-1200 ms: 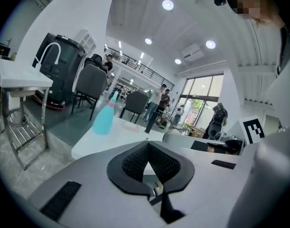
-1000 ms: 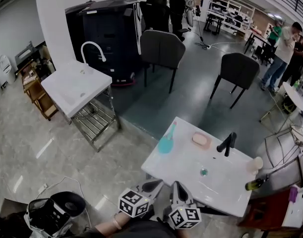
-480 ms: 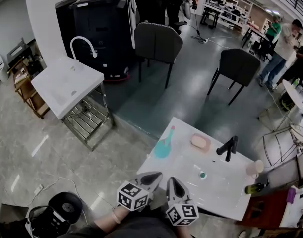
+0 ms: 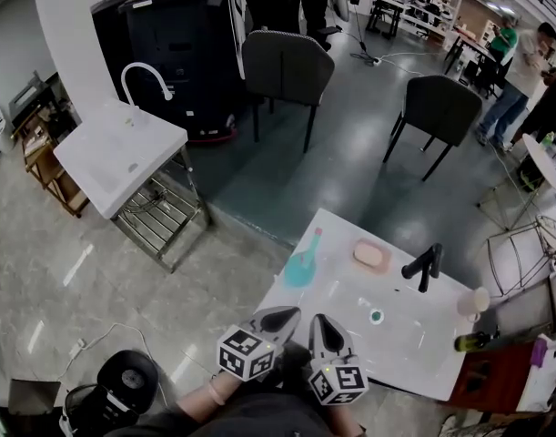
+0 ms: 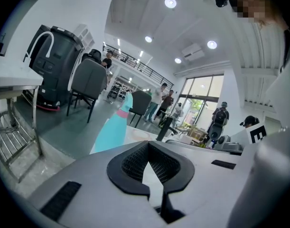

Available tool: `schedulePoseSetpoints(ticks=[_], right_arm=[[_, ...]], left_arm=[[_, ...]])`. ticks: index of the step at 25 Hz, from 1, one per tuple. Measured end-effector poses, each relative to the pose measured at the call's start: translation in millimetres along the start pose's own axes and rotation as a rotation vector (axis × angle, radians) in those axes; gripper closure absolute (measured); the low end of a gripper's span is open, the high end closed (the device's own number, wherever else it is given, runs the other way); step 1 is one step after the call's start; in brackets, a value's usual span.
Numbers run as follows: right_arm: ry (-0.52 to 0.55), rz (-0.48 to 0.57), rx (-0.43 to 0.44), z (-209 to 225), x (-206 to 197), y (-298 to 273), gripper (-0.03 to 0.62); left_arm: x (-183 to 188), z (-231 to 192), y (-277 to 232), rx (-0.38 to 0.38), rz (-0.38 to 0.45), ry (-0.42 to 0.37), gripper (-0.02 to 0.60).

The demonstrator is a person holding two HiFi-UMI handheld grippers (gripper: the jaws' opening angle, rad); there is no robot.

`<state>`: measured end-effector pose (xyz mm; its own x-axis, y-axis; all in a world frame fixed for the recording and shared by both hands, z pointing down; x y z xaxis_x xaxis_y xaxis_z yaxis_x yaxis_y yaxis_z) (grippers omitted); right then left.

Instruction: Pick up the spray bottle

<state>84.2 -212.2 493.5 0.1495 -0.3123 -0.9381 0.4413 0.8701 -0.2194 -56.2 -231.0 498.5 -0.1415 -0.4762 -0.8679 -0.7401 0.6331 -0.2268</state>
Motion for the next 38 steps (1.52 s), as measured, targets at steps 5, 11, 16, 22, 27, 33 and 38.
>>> schedulePoseSetpoints(ticks=[5,11,16,22,27,33,38], right_arm=[[0.037,-0.038,0.053,6.9,6.4,-21.6,0.585],[0.099,-0.048,0.098,15.6,17.5,-49.0,0.499],[0.130,-0.046,0.162,17.3,20.7,-66.3,0.333],[0.149,-0.054,0.201,19.8,23.7,-87.2,0.235],[0.162,-0.085,0.227,22.8,19.5,-107.8,0.220],[0.188,-0.112,0.251,21.5,9.9,-125.2,0.220],[0.247,-0.110,0.268,22.3,5.7,-137.1,0.220]], left_arm=[[4.6,-12.0,-4.8,0.040,0.017,0.022,0.575],[7.1,-21.0,-9.6,0.091,0.031,0.053,0.575],[5.8,-26.0,-10.9,0.134,0.032,0.078,0.575],[3.2,-33.8,-5.2,0.187,0.050,0.129,0.575],[7.2,-39.8,-5.1,0.212,0.059,0.123,0.575],[9.3,-50.6,-5.4,0.248,0.044,0.117,0.575],[7.3,-61.0,-6.2,0.287,0.029,0.125,0.575]])
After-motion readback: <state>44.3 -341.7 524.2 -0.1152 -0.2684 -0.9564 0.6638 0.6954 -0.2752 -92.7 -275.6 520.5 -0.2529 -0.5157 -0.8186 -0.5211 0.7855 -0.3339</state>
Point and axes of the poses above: the fingertips, and each gripper's own axes: y backward along the fingers, z to its right, x out of its top, the point moved 8 cm from there along y, backward along the fingers, and after that the axes turned 5 degrees about -x, right-handed, at the moved point
